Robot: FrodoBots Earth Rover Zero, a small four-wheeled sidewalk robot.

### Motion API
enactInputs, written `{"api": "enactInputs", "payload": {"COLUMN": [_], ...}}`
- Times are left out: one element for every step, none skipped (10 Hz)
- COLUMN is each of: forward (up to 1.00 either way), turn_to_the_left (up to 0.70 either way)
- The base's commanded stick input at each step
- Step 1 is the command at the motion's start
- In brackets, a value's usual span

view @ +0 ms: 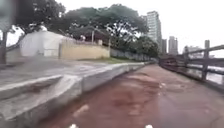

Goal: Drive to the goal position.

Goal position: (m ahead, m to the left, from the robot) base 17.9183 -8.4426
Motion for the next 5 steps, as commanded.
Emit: {"api": "enactInputs", "payload": {"forward": [0.85, 0.85, 0.85, 0.85, 0.85], "turn_to_the_left": [-0.32, -0.32, -0.32, -0.32, -0.32]}}
